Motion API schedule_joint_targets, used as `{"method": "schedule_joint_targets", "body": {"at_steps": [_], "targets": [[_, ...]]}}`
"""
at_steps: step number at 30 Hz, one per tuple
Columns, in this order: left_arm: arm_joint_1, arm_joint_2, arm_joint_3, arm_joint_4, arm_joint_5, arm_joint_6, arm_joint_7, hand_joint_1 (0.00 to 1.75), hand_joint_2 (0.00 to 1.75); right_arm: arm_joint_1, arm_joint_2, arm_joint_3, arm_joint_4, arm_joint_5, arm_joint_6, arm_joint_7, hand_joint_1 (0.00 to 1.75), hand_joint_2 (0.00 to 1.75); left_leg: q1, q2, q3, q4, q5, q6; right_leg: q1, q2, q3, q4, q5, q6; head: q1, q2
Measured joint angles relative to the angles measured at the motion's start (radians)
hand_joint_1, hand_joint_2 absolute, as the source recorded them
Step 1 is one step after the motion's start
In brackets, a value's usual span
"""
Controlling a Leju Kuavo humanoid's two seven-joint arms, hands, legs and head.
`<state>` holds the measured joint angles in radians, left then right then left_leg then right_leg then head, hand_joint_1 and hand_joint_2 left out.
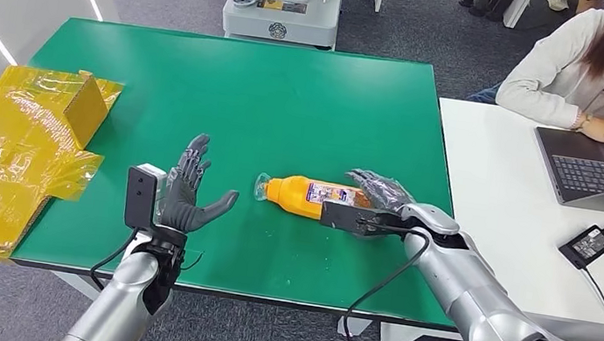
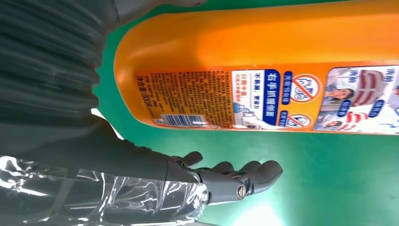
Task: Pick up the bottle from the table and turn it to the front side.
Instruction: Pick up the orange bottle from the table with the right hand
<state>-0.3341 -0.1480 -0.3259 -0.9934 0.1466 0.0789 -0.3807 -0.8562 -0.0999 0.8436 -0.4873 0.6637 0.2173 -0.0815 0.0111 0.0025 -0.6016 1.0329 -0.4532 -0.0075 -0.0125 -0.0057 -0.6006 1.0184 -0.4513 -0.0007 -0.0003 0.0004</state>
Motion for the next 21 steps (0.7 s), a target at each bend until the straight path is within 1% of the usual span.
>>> {"method": "schedule_joint_targets", "body": {"at_steps": [4,5,8,9,12,13,16,17,21], "targets": [[0.004,0.004,0.0,0.0,0.001,0.006,-0.001,0.0,1.75,0.024,-0.017,0.018,-0.01,-0.013,-0.024,-0.022,0.02,1.75,0.0,0.0,0.0,0.0,0.0,0.0,0.0,0.0,0.0,0.0,0.0,0.0,0.0,0.0],[0.005,0.005,0.0,0.0,0.002,0.009,-0.002,0.0,1.75,0.032,-0.021,0.022,-0.015,-0.016,-0.03,-0.026,0.25,1.75,0.0,0.0,0.0,0.0,0.0,0.0,0.0,0.0,0.0,0.0,0.0,0.0,0.0,0.0],[0.014,0.011,0.002,0.0,0.006,0.017,-0.008,0.0,1.75,0.052,-0.035,0.033,-0.029,-0.019,-0.047,-0.032,1.17,1.75,0.0,0.0,0.0,0.0,0.0,0.0,0.0,0.0,0.0,0.0,0.0,0.0,0.0,0.0],[0.018,0.014,0.002,0.0,0.006,0.019,-0.011,0.0,1.75,0.056,-0.041,0.037,-0.033,-0.02,-0.054,-0.032,1.26,1.75,0.0,0.0,0.0,0.0,0.0,0.0,0.0,0.0,0.0,0.0,0.0,0.0,0.0,0.0],[0.028,0.02,0.007,0.0,0.0,0.024,-0.017,0.0,1.75,0.069,-0.058,0.043,-0.045,-0.021,-0.072,-0.033,1.32,1.75,0.0,0.0,0.0,0.0,0.0,0.0,0.0,0.0,0.0,0.0,0.0,0.0,0.0,0.0],[0.03,0.022,0.009,0.0,-0.003,0.025,-0.019,0.0,1.75,0.073,-0.063,0.045,-0.049,-0.021,-0.077,-0.034,1.37,1.75,0.0,0.0,0.0,0.0,0.0,0.0,0.0,0.0,0.0,0.0,0.0,0.0,0.0,0.0],[0.036,0.027,0.016,0.0,-0.015,0.025,-0.022,0.0,1.75,0.085,-0.08,0.051,-0.061,-0.022,-0.088,-0.035,1.67,1.75,0.0,0.0,0.0,0.0,0.0,0.0,0.0,0.0,0.0,0.0,0.0,0.0,0.0,0.0],[0.037,0.028,0.02,0.0,-0.018,0.026,-0.022,0.0,1.75,0.09,-0.085,0.053,-0.065,-0.022,-0.091,-0.035,1.73,1.75,0.0,0.0,0.0,0.0,0.0,0.0,0.0,0.0,0.0,0.0,0.0,0.0,0.0,0.0],[0.037,0.035,0.035,0.011,-0.026,0.025,-0.023,0.0,1.75,0.106,-0.103,0.063,-0.084,-0.002,-0.119,-0.035,1.75,1.75,0.0,0.0,0.001,0.0,0.0,0.0,0.0,0.0,0.001,0.0,0.0,0.0,0.0,0.0]]}}
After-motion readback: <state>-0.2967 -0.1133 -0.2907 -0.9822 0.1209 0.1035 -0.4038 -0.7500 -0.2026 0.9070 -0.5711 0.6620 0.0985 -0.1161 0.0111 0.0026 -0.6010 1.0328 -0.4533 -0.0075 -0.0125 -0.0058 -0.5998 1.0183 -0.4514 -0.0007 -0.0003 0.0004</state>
